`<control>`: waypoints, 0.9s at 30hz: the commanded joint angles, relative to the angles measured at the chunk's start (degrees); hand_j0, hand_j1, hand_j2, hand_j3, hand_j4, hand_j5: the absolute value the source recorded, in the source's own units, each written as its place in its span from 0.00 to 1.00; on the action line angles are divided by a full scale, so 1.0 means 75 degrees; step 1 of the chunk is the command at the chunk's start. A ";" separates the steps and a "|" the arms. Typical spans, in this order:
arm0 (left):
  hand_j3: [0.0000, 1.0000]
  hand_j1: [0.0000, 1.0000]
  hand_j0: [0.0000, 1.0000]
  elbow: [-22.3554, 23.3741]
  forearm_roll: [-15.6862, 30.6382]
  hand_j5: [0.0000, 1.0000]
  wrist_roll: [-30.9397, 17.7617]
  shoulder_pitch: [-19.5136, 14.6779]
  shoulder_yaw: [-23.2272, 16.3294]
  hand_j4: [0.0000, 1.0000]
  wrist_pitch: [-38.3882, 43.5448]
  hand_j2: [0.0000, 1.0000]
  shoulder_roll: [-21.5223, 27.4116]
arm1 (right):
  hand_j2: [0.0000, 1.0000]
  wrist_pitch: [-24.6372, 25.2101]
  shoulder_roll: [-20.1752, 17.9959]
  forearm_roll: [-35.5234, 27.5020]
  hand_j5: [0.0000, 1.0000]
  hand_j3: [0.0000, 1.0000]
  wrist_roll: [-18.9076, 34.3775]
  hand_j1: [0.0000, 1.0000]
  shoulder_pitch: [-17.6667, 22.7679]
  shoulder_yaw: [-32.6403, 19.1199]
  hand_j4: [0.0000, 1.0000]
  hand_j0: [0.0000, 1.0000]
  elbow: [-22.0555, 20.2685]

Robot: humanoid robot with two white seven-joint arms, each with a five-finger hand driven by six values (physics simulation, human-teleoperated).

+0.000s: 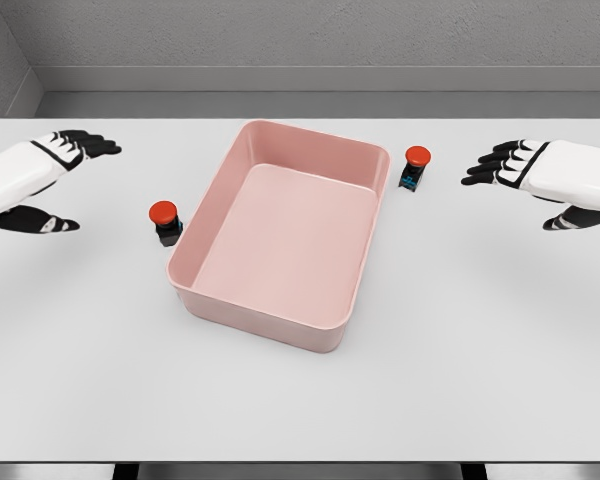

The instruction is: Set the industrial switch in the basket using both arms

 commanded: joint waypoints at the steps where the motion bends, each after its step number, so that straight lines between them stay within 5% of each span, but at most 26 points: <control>1: 1.00 1.00 1.00 -0.0082 0.0052 1.00 -0.0018 0.0000 -0.0051 1.00 0.0009 1.00 -0.0044 | 1.00 0.0013 -0.0022 -0.0040 1.00 1.00 -0.0002 1.00 0.0000 -0.0002 1.00 1.00 0.0005; 4: 1.00 1.00 1.00 -0.0082 0.0041 1.00 -0.0030 -0.0012 -0.0086 1.00 0.0009 1.00 -0.0091 | 1.00 0.0013 0.0235 -0.0099 1.00 1.00 -0.0096 1.00 0.0035 -0.0002 1.00 1.00 0.0064; 8: 1.00 1.00 1.00 -0.0059 -0.0147 1.00 -0.0030 -0.0105 -0.0215 1.00 0.0009 1.00 -0.0255 | 1.00 0.0013 0.1220 -0.0122 1.00 1.00 -0.0026 1.00 -0.0070 0.0022 1.00 1.00 0.0778; 14: 1.00 1.00 1.00 0.0011 -0.0299 1.00 -0.0030 -0.0445 -0.0707 1.00 0.0009 1.00 -0.0455 | 1.00 0.0013 0.2637 -0.0134 1.00 1.00 0.0033 1.00 -0.0961 -0.0025 1.00 1.00 0.3192; 17: 1.00 1.00 1.00 0.0000 -0.0311 1.00 -0.0030 -0.0551 -0.0883 1.00 0.0009 1.00 -0.0466 | 1.00 0.0013 0.3563 -0.0134 1.00 1.00 0.0630 1.00 -0.1488 -0.0049 1.00 1.00 0.4562; 27: 1.00 1.00 1.00 0.0035 -0.0405 1.00 -0.0030 -0.1031 -0.1469 1.00 0.0009 1.00 -0.0736 | 1.00 0.0013 0.4782 -0.0063 1.00 1.00 0.1111 1.00 -0.1969 0.0010 1.00 1.00 0.6485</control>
